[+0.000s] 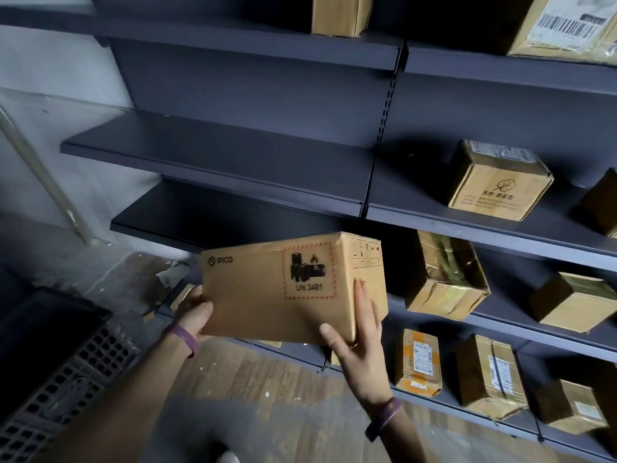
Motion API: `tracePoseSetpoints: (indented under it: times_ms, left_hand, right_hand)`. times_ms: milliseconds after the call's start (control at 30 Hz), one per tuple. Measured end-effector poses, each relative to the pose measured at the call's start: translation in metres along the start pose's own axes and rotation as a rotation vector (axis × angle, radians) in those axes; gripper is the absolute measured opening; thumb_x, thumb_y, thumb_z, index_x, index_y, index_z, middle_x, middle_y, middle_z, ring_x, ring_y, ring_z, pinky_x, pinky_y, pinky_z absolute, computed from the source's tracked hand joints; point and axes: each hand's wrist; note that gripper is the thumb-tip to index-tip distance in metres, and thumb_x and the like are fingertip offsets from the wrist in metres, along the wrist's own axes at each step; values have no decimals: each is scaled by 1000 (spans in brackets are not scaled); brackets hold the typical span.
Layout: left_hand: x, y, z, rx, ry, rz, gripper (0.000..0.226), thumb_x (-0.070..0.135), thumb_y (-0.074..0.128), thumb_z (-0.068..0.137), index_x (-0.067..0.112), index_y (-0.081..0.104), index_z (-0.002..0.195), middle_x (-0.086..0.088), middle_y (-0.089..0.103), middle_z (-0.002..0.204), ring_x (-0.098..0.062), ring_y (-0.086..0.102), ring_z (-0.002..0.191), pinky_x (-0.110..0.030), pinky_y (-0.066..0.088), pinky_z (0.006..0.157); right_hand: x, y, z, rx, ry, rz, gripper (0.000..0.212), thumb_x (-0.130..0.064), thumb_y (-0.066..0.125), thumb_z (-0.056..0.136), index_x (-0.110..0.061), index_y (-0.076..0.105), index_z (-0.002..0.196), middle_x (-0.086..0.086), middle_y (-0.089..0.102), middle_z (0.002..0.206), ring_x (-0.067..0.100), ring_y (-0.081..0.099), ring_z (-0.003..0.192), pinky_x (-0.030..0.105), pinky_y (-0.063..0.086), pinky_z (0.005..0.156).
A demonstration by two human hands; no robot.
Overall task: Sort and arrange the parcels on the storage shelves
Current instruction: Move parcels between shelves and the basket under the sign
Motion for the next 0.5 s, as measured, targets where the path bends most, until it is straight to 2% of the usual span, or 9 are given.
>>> tracePoseSetpoints:
  times_ms: [67, 167, 233, 300, 367, 433, 467, 500]
  left_hand:
    - [5, 2, -10, -80, 41, -54, 44, -1, 40, 93, 35, 63, 99, -2, 64, 101, -23, 59, 92, -46, 54, 72]
    - [13, 1, -16, -238, 18, -232, 46, 4, 36, 92, 28, 55, 126, -11, 62, 117, -32, 56, 110, -59, 49, 91]
    - [12, -6, -16, -317, -39, -425, 36, 17, 37, 96, 25, 53, 128, -17, 63, 119, -36, 57, 113, -61, 46, 93]
    - [9, -11, -15, -371, -60, -548, 34, 29, 42, 97, 20, 55, 126, -20, 64, 120, -35, 60, 111, -57, 49, 89]
    - [5, -10, -13, -355, -60, -604, 36, 28, 48, 95, 19, 54, 130, -14, 67, 117, -29, 62, 108, -49, 53, 83]
    - [3, -5, -10, -239, -82, -561, 31, 24, 57, 91, 17, 59, 121, -10, 67, 110, -23, 65, 97, -41, 56, 69]
    - [1, -4, -10, -194, -109, -531, 27, 27, 62, 88, 17, 62, 113, -11, 66, 110, -24, 64, 95, -41, 56, 66]
    - [-2, -4, -9, -195, -141, -522, 28, 31, 65, 86, 17, 63, 110, -13, 64, 115, -27, 63, 99, -47, 56, 71]
  right_hand:
    - [10, -4, 7, 24, 65, 172, 85, -47, 71, 79, -50, 20, 146, -12, 13, 162, 13, 10, 150, 56, 20, 119]
    - [27, -15, 17, 157, 149, 467, 69, -24, 72, 85, -41, 40, 143, 3, 49, 146, 26, 46, 135, 60, 43, 104]
    - [38, -26, 25, 199, 224, 632, 59, -21, 67, 87, -35, 47, 141, 8, 60, 135, 34, 55, 126, 61, 48, 95]
    - [49, -35, 31, 179, 290, 751, 51, -21, 63, 90, -28, 50, 139, 13, 60, 134, 38, 53, 126, 65, 45, 96]
    - [59, -40, 34, 153, 346, 801, 46, -25, 61, 90, -26, 54, 135, 15, 59, 134, 35, 54, 125, 63, 46, 95]
    - [71, -45, 34, 136, 385, 806, 43, -29, 60, 90, -27, 55, 133, 13, 59, 135, 30, 57, 122, 55, 52, 91]
    - [77, -47, 33, 121, 408, 797, 44, -31, 59, 90, -27, 54, 134, 12, 59, 136, 28, 58, 122, 53, 52, 91]
    - [80, -48, 32, 101, 411, 774, 48, -35, 60, 90, -26, 52, 136, 10, 59, 136, 27, 58, 122, 53, 52, 92]
Point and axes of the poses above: each hand's wrist, its own z-axis towards the middle knuckle, its own y-axis out of the palm, x = y × z
